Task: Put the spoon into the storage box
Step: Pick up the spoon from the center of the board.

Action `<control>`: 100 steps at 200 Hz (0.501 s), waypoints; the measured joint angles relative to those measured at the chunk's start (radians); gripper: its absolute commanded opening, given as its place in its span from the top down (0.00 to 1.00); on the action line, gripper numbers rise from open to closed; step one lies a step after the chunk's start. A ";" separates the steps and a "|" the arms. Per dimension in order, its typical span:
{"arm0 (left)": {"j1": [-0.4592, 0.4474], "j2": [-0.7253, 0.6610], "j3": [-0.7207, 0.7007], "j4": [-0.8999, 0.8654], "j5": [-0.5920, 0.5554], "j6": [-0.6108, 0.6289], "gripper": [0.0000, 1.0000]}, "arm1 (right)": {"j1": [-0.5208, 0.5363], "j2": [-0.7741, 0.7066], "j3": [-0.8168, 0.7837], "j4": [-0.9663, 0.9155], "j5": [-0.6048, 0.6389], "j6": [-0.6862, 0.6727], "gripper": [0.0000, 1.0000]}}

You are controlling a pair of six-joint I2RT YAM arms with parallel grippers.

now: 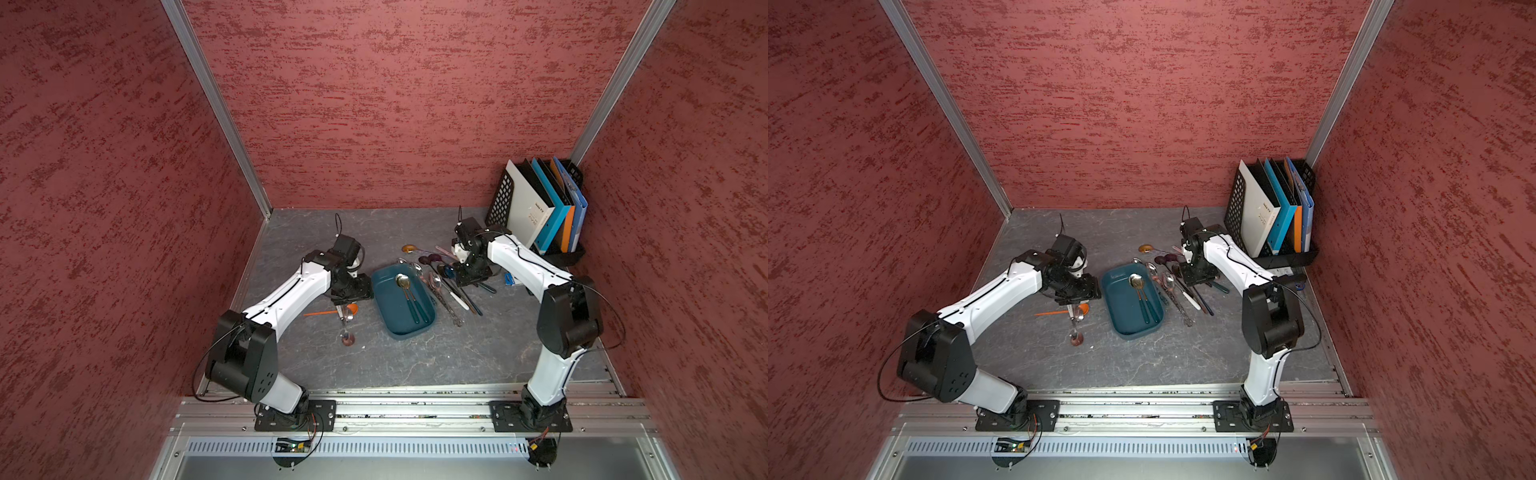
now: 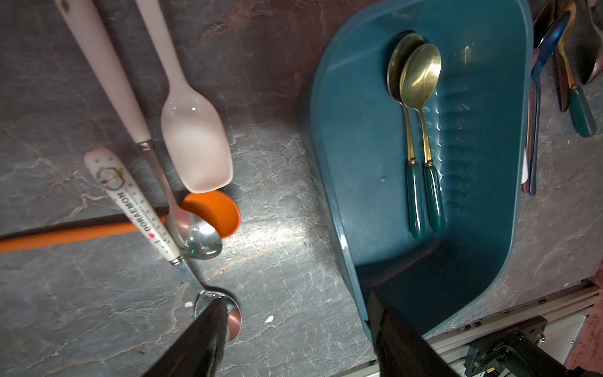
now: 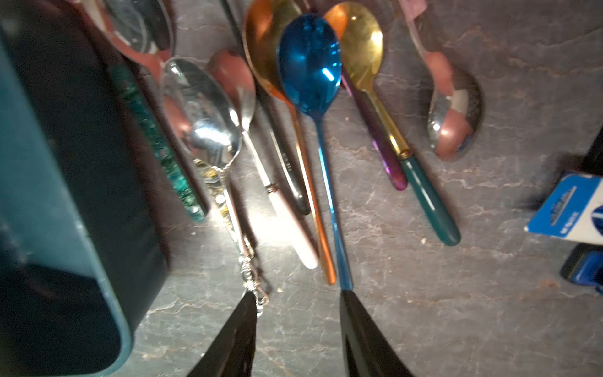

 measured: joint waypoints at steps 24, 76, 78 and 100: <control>-0.039 0.051 0.028 -0.004 -0.001 -0.001 0.27 | -0.055 0.061 0.001 0.049 0.021 -0.059 0.53; -0.083 0.168 0.090 -0.003 0.019 -0.012 0.27 | -0.137 0.169 0.036 0.074 0.063 -0.152 0.45; -0.084 0.171 0.092 -0.004 0.019 -0.012 0.27 | -0.139 0.169 0.037 0.074 0.064 -0.154 0.45; -0.088 0.206 0.112 -0.004 0.026 -0.012 0.27 | -0.159 0.182 0.060 0.078 0.073 -0.179 0.45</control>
